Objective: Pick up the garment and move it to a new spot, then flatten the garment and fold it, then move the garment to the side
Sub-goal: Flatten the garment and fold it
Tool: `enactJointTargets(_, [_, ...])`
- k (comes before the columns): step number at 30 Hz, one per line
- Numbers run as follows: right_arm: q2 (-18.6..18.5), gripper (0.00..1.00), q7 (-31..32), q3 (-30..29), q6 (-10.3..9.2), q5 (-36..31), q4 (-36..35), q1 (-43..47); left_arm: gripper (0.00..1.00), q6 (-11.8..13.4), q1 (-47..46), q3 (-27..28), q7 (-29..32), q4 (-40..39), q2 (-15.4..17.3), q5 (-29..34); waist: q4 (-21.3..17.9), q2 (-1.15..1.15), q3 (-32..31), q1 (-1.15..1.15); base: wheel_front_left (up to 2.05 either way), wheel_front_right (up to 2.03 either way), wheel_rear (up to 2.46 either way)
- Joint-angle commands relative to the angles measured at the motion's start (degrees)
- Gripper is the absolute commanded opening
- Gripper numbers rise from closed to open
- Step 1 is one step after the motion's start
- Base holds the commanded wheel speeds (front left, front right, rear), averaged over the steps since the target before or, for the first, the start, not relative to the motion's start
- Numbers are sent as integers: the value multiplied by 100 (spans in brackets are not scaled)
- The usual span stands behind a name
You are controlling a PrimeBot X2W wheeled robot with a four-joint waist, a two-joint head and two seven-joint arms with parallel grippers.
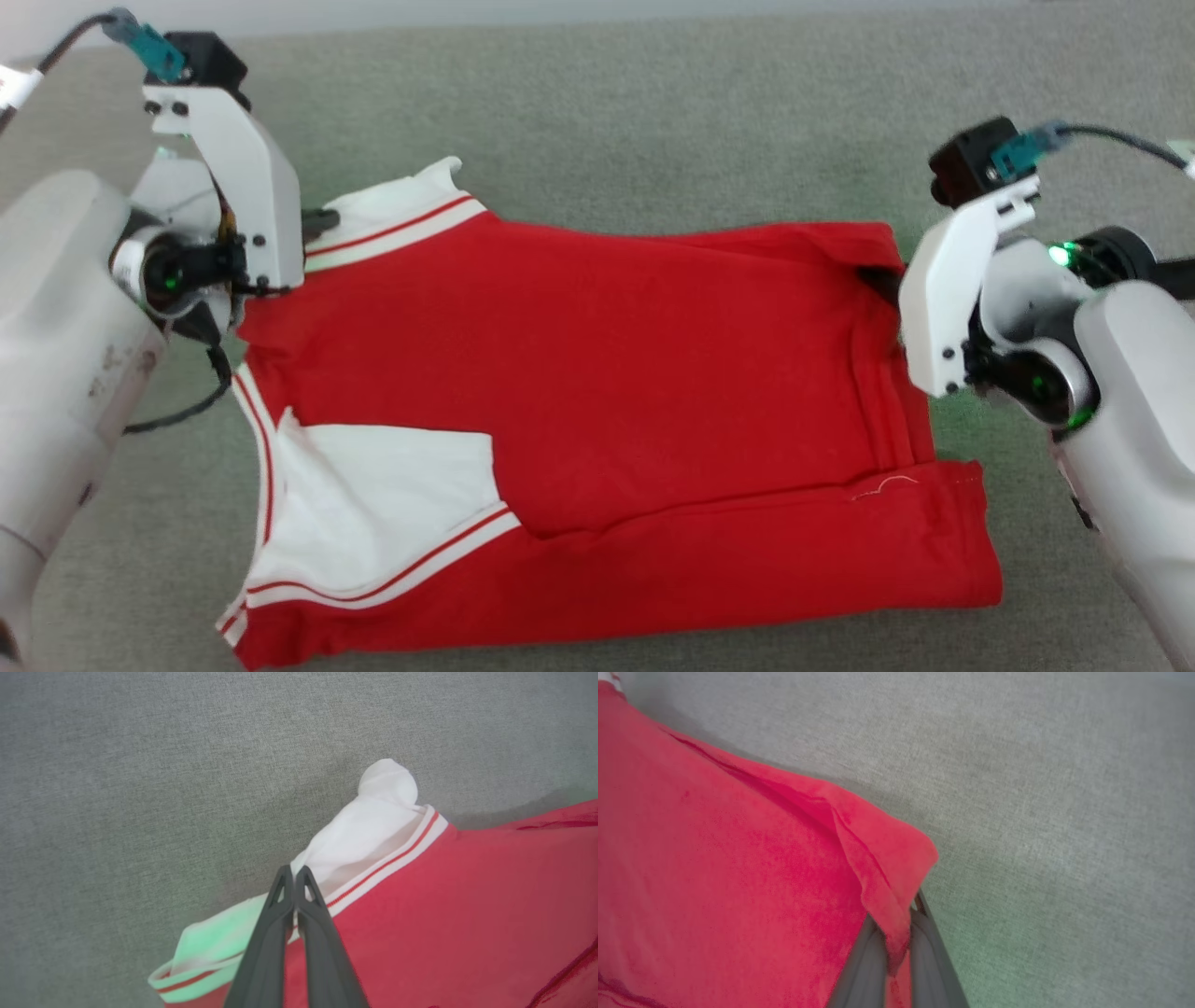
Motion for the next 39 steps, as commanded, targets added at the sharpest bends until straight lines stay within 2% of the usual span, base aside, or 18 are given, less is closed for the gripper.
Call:
enactJointTargets(1, [-106,0,-111,70,-4,50,-91,150,0,-22,99,-7,10,-49,71,12,167,0,-217,0,0,0,0])
enactJointTargets(7, [-607,0,-494,296,-4,296,-578,684,0,-43,420,-77,-23,-661,324,23,346,0,-548,0,0,0,0])
enactJointTargets(12, [-1010,0,-684,345,-4,426,-1050,1238,0,190,877,-126,-43,-1577,635,-31,466,0,-781,0,0,0,0])
enactJointTargets(17, [-1202,0,-748,148,-4,521,-1458,1865,0,614,1453,-214,50,-2705,1011,-144,556,0,-928,0,0,0,0])
enactJointTargets(22, [-1217,0,-591,-35,-4,574,-1761,2469,0,1128,2016,-324,209,-3726,1365,-338,583,0,-978,0,0,0,0])
enactJointTargets(26, [-1193,0,-397,-82,-4,575,-1979,2842,0,1455,2363,-444,330,-4227,1565,-422,559,0,-976,0,0,0,0])
enactJointTargets(31, [-1082,0,-164,-193,-4,510,-2069,3108,0,1594,2653,-534,313,-4361,1608,-504,512,0,-965,0,0,0,0])
enactJointTargets(32, [-1065,3,-87,-183,-4,516,-2066,3154,0,1577,2711,-551,314,-4338,1572,-541,504,0,-974,0,0,0,0])
enactJointTargets(33, [-1056,10,-28,-186,-4,500,-2072,3180,2,1540,2749,-567,284,-4314,1539,-544,499,0,-983,0,0,0,0])
enactJointTargets(34, [-1038,40,37,-211,-4,476,-2058,3217,42,1507,2759,-574,233,-4277,1528,-512,493,0,-998,0,0,0,0])
enactJointTargets(35, [-1016,40,95,-220,-4,455,-2053,3262,88,1477,2772,-581,189,-4239,1525,-463,491,0,-1016,0,0,0,0])
enactJointTargets(36, [-989,100,123,-237,-4,444,-2068,3299,100,1449,2801,-598,169,-4200,1508,-458,495,0,-1042,0,0,0,0])
enactJointTargets(39, [-964,100,221,-325,-4,434,-2140,3406,100,1415,2836,-571,158,-4132,1512,-532,499,0,-1147,0,0,0,0])
